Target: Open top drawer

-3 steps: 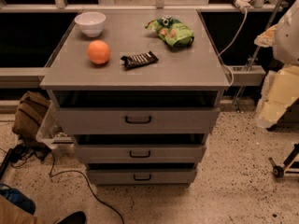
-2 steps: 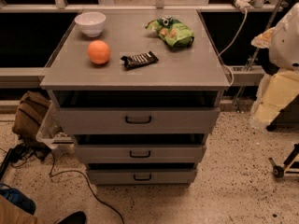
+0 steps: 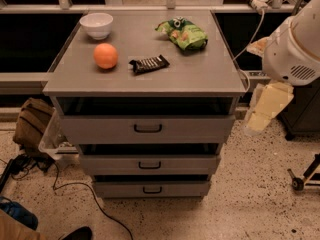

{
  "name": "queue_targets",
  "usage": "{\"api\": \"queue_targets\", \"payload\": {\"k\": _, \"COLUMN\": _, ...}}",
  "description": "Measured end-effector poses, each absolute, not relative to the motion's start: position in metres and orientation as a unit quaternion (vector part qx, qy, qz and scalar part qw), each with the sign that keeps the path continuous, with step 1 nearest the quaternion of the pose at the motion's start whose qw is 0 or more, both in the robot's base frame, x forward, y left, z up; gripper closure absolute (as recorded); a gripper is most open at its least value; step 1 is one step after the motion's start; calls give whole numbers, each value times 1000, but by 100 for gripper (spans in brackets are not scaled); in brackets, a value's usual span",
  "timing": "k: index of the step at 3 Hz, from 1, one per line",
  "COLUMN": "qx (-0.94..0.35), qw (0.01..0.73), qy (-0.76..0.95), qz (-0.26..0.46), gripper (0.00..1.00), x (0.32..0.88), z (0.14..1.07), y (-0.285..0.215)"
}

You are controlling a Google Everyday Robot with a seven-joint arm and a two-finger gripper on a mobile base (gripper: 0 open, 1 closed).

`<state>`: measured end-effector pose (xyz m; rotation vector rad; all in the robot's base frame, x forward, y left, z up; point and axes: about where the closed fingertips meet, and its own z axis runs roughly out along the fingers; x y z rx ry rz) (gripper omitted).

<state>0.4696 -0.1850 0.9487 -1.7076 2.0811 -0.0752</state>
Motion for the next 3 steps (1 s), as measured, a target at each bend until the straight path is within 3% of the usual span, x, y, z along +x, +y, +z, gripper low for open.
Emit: {"api": "queue_targets", "payload": {"k": 3, "qx": -616, "qw": 291, "qy": 732, "qz": -2, "gripper": 0, "x": 475, "z": 877, "y": -130}}
